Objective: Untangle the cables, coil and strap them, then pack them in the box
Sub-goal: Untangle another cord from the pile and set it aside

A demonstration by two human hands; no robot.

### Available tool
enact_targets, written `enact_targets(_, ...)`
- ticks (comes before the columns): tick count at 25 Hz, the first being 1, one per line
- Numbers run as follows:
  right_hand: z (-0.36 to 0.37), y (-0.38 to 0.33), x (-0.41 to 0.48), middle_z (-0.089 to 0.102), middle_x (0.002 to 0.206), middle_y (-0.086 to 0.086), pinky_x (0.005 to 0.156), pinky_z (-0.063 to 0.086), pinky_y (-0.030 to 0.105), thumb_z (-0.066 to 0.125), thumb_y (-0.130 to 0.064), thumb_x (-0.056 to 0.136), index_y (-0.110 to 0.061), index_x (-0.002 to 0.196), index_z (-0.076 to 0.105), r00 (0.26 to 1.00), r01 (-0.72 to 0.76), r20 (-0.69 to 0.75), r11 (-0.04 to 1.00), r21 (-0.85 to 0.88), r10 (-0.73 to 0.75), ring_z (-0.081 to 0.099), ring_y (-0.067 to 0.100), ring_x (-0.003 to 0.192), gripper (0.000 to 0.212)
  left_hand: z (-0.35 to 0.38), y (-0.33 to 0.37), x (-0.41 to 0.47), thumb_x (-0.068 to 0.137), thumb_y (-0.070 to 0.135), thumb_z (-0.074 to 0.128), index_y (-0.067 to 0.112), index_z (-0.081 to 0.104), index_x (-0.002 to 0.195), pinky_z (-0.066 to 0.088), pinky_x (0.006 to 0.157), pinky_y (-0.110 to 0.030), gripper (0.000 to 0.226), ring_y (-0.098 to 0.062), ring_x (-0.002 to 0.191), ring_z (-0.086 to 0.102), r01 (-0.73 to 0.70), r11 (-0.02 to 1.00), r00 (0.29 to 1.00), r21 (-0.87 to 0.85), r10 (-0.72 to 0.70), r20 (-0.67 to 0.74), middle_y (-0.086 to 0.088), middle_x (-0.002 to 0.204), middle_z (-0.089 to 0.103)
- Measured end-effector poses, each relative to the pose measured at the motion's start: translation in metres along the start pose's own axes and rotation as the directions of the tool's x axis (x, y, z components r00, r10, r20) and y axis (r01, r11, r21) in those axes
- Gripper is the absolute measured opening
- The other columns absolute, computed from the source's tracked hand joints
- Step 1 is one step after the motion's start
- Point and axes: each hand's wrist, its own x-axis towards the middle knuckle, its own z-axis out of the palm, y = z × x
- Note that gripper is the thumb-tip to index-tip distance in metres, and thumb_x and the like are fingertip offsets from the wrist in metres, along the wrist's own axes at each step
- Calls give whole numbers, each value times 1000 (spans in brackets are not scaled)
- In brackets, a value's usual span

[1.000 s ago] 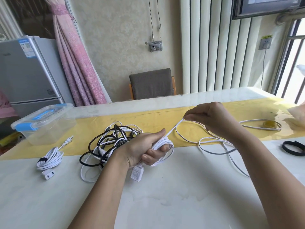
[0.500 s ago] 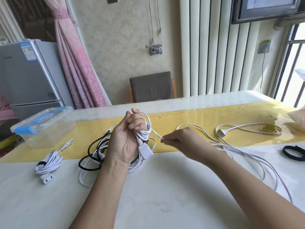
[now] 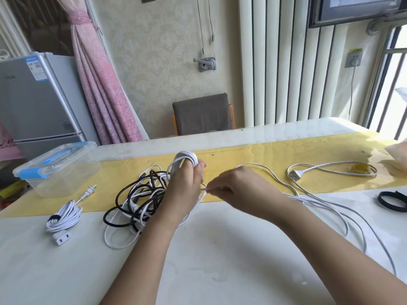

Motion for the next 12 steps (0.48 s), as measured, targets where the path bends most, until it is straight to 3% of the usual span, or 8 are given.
enact_targets(2, -14, 3, -1, 61, 65, -8, 54, 45, 28, 48, -9, 75, -22, 90, 74, 977, -40, -206, 998, 57, 51, 54, 13, 59, 32, 1, 8, -4, 102, 26, 37, 19, 52, 82, 43, 63, -32, 26, -19, 63, 52, 26, 1000, 990, -9, -25, 135, 1, 69, 54)
enact_targets(4, -27, 4, -2, 47, 51, -13, 50, 36, 19, 49, -2, 72, -22, 90, 74, 920, -137, -340, 973, 188, 195, 46, 9, 52, 36, 1, 18, -6, 103, 25, 38, 16, 52, 82, 39, 54, -28, 27, -16, 49, 46, 199, 963, 934, -181, -130, 334, 3, 56, 52)
enact_targets(7, -34, 13, -2, 42, 41, -10, 47, 30, 15, 54, 4, 71, -20, 83, 74, 862, -300, -340, 919, 255, 375, 42, 9, 47, 33, -3, 31, -10, 103, 28, 35, 8, 57, 85, 33, 48, -23, 35, -15, 41, 38, 450, 829, 787, -333, -192, 587, -1, 48, 48)
enact_targets(12, -35, 25, -5, 46, 40, -15, 45, 29, 15, 55, 4, 70, -16, 75, 74, 818, -389, -351, 888, 244, 455, 44, 7, 47, 28, -15, 40, -13, 92, 47, 37, 9, 60, 75, 20, 35, -15, 47, -6, 32, 22, 664, 633, 557, -399, -63, 828, 2, 40, 33)
